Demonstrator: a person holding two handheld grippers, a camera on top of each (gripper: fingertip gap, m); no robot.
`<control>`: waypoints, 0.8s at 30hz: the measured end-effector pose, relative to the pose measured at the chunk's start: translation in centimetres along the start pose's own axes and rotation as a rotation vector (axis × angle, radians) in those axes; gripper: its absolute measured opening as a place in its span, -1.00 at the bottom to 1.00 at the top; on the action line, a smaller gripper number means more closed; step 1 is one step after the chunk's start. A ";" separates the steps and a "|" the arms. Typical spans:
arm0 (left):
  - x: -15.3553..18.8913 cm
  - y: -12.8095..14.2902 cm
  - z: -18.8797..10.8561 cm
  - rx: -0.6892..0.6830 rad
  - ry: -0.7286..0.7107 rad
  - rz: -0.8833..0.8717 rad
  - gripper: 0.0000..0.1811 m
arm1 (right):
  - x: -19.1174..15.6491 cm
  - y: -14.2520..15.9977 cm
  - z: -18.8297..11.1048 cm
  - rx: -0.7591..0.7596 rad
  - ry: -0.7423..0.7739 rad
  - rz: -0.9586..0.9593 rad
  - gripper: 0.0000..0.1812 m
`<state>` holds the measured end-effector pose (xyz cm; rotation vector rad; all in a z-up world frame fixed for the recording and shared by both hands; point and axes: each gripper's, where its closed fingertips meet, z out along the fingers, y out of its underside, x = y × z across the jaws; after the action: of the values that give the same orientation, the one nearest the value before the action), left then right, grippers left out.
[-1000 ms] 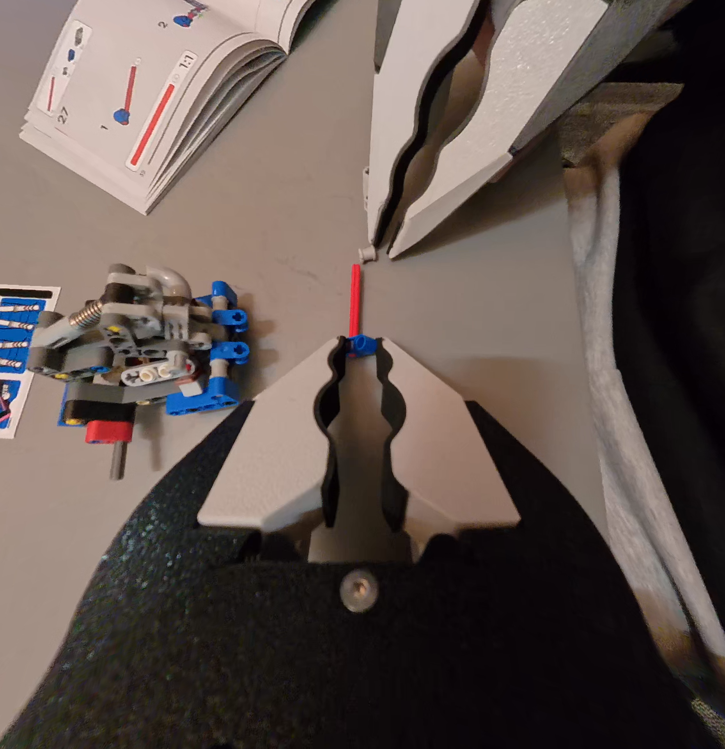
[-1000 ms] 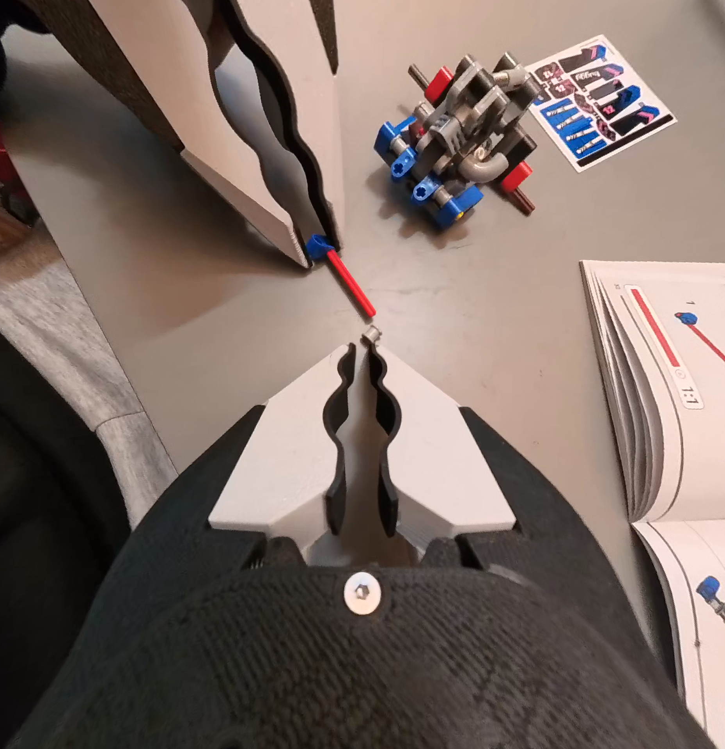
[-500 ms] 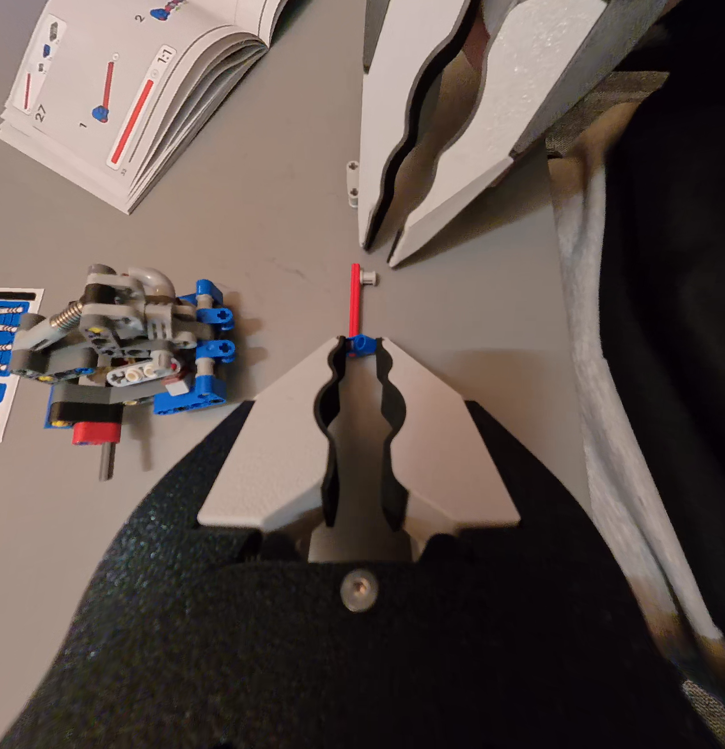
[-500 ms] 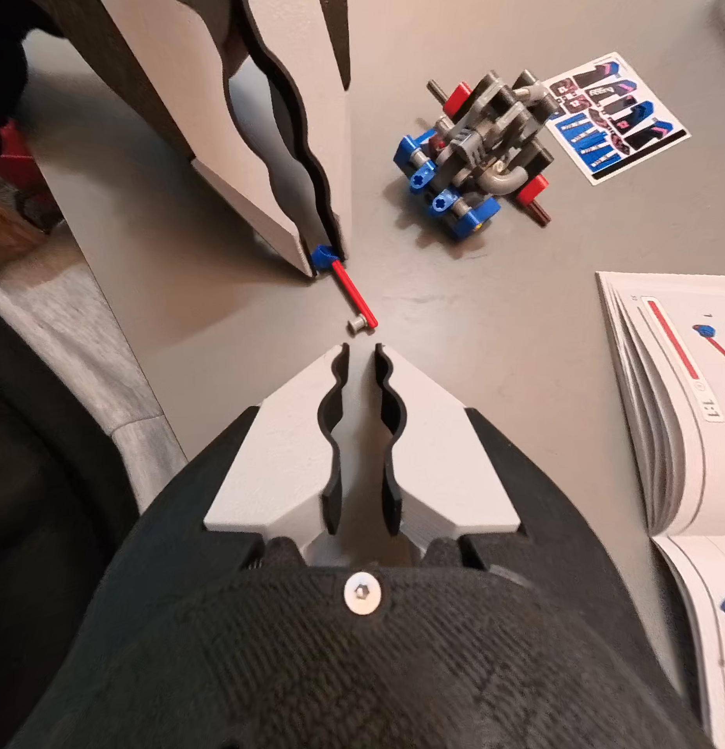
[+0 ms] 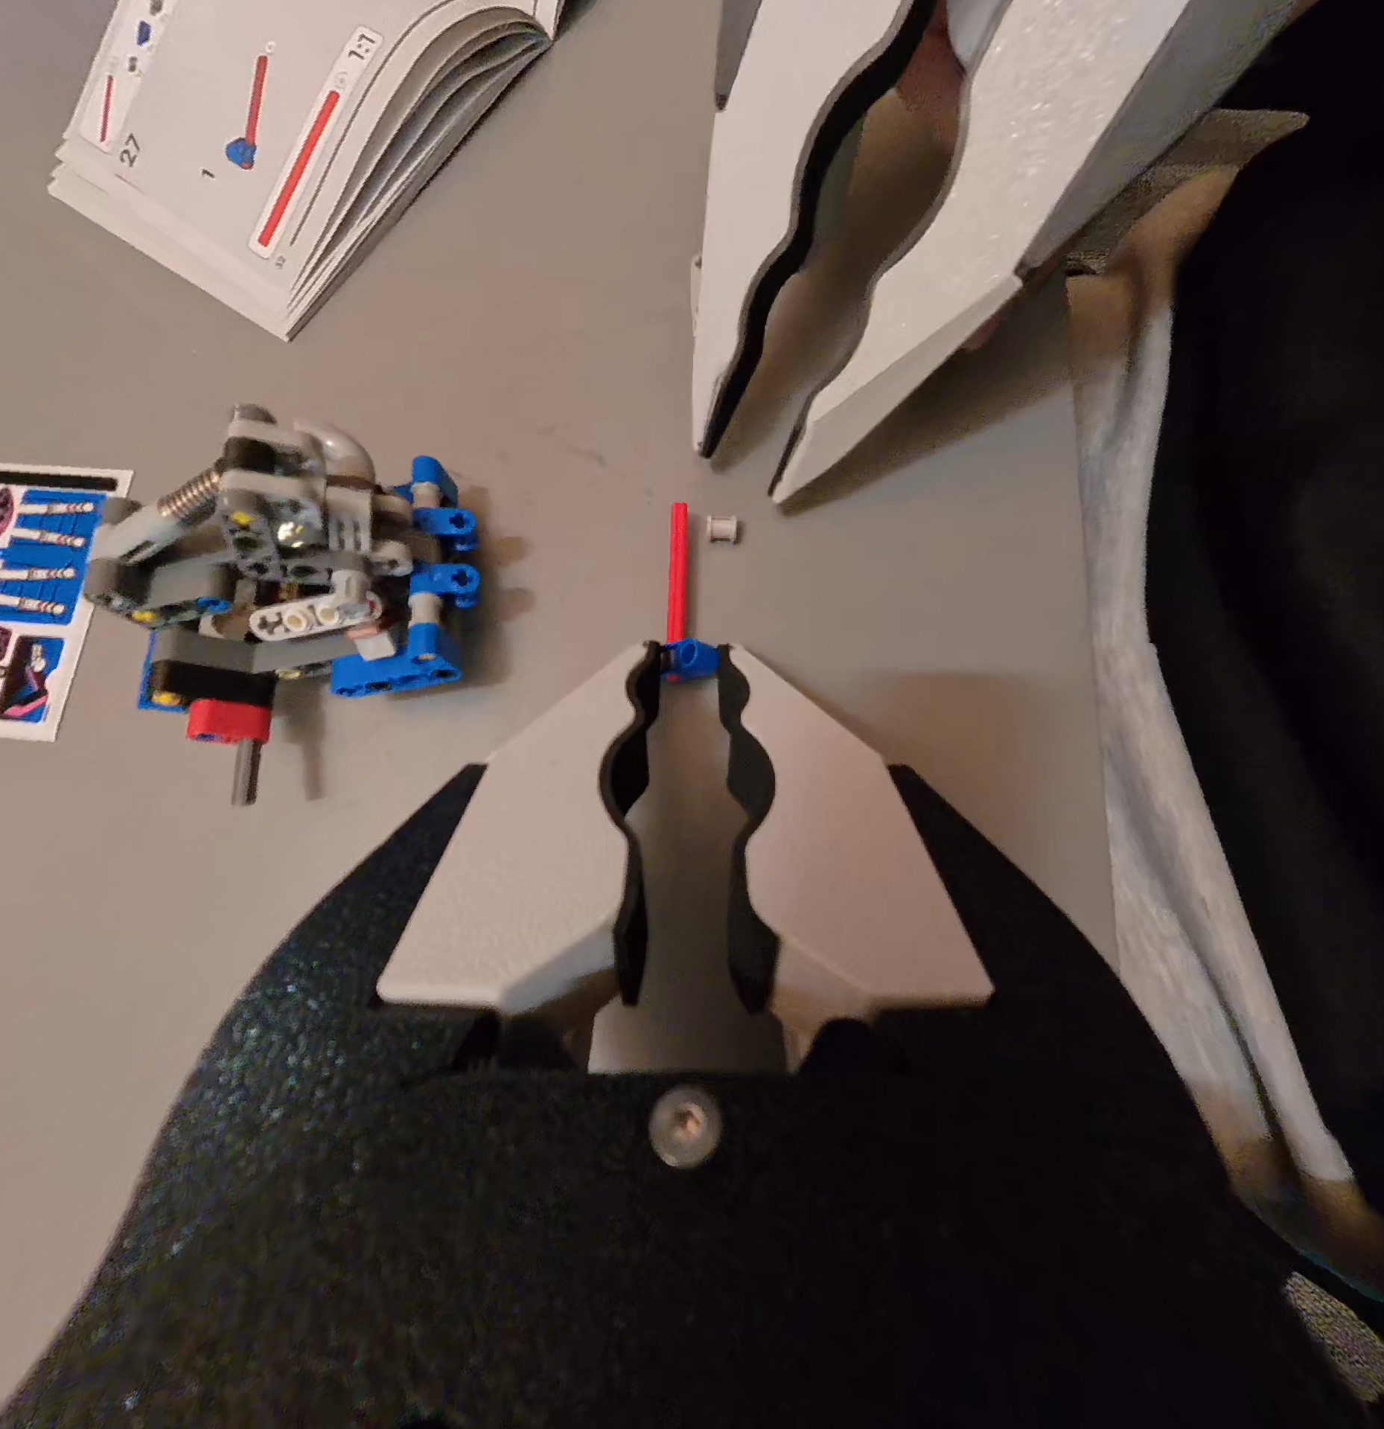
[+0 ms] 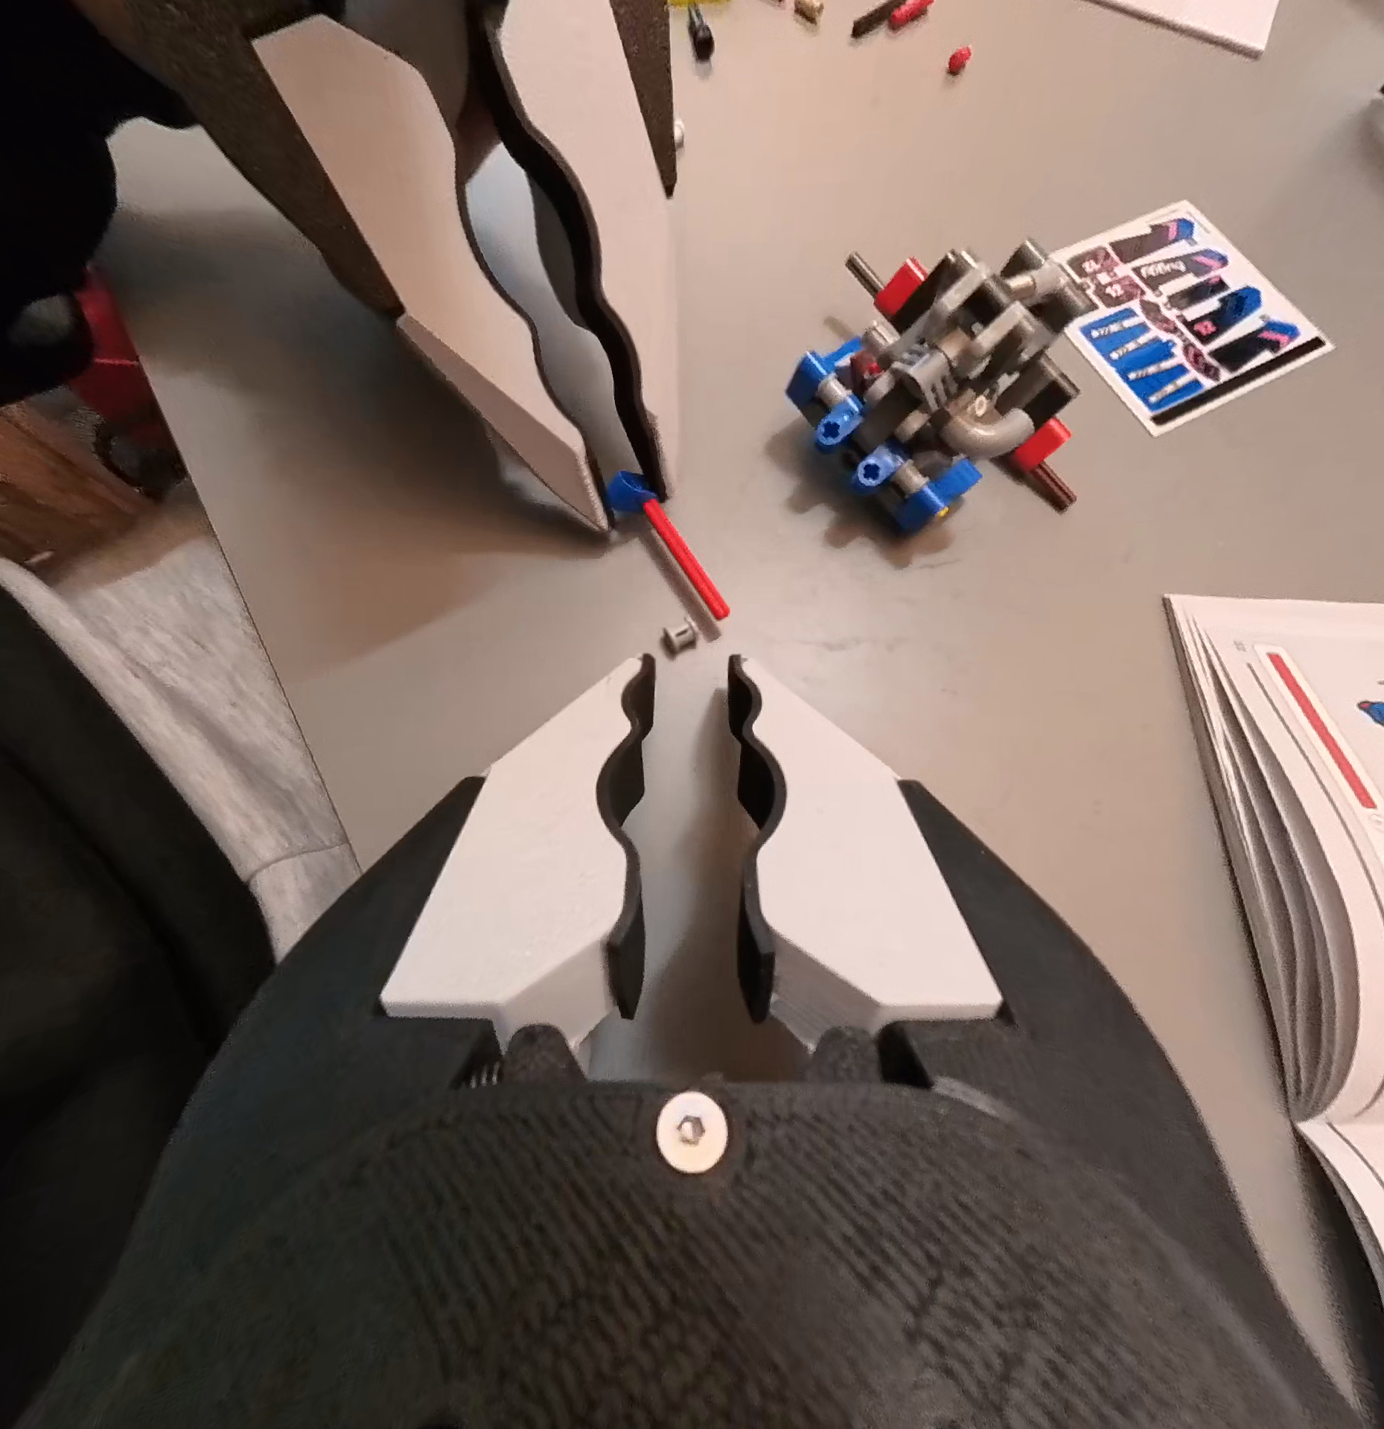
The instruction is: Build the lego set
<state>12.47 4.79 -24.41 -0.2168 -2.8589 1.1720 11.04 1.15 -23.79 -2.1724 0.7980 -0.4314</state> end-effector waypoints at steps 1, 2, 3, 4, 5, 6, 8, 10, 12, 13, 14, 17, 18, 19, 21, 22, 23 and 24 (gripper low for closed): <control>0.1 0.0 -0.2 0.004 0.006 -0.003 -0.88 | -0.1 -0.1 0.2 0.003 0.002 -0.005 -0.81; 0.1 0.0 -0.3 0.009 0.010 -0.003 -0.88 | -0.2 0.0 0.5 -0.003 -0.001 -0.004 -0.81; 0.2 0.0 -0.3 0.011 0.012 -0.002 -0.88 | -0.3 0.2 0.8 -0.015 -0.009 -0.002 -0.79; 0.3 0.0 -0.3 0.008 0.017 -0.001 -0.88 | -0.3 0.2 1.0 -0.016 -0.011 -0.002 -0.79; 0.4 0.1 -0.3 -0.001 0.023 0.002 -0.88 | -0.2 0.0 1.1 -0.006 -0.003 -0.002 -0.80; 0.4 0.3 -0.3 -0.013 0.021 0.006 -0.88 | 0.1 0.0 1.1 -0.009 0.009 -0.005 -0.80; 0.2 0.6 -0.3 -0.026 0.005 0.005 -0.88 | 0.1 -0.1 1.3 -0.009 0.005 -0.008 -0.78; -0.1 0.7 -0.5 -0.021 -0.005 -0.008 -0.88 | -0.6 -0.6 1.4 0.009 -0.029 0.004 -0.77; 0.0 1.0 -0.7 -0.029 0.006 -0.019 -0.88 | -0.7 -0.8 1.6 0.014 -0.014 -0.007 -0.77; 0.0 1.2 -0.8 -0.036 0.010 -0.018 -0.88 | -0.6 -0.7 1.8 0.001 -0.004 -0.011 -0.77; 0.1 1.4 -0.9 -0.039 0.012 -0.016 -0.88 | -0.5 -0.6 1.9 -0.008 0.005 -0.014 -0.77; 0.3 1.3 -0.9 -0.033 0.022 -0.011 -0.88 | 0.1 -0.6 1.9 -0.009 0.027 -0.012 -0.78; 0.4 1.3 -0.9 -0.037 0.026 -0.007 -0.88 | 0.2 -0.5 1.8 -0.011 0.026 -0.005 -0.78; 0.5 1.4 -0.8 -0.043 0.026 -0.001 -0.88 | 0.2 -0.5 1.8 -0.010 0.016 -0.001 -0.77; 0.8 1.4 -0.8 -0.044 0.042 0.006 -0.88 | 0.3 -0.3 1.6 -0.016 0.008 0.002 -0.78; 0.9 1.4 -0.8 -0.045 0.050 0.010 -0.88 | 0.6 -0.2 1.5 -0.021 0.018 0.003 -0.77; 1.0 1.4 -0.8 -0.048 0.048 0.016 -0.88 | 0.8 -0.1 1.4 -0.027 0.026 -0.002 -0.77; 1.0 1.4 -0.8 -0.050 0.047 0.018 -0.88 | 1.1 0.0 1.2 -0.033 0.034 -0.003 -0.77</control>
<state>11.71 6.43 -24.83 -0.2697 -2.8535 1.0836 12.47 1.11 -24.57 -2.2020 0.8260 -0.4603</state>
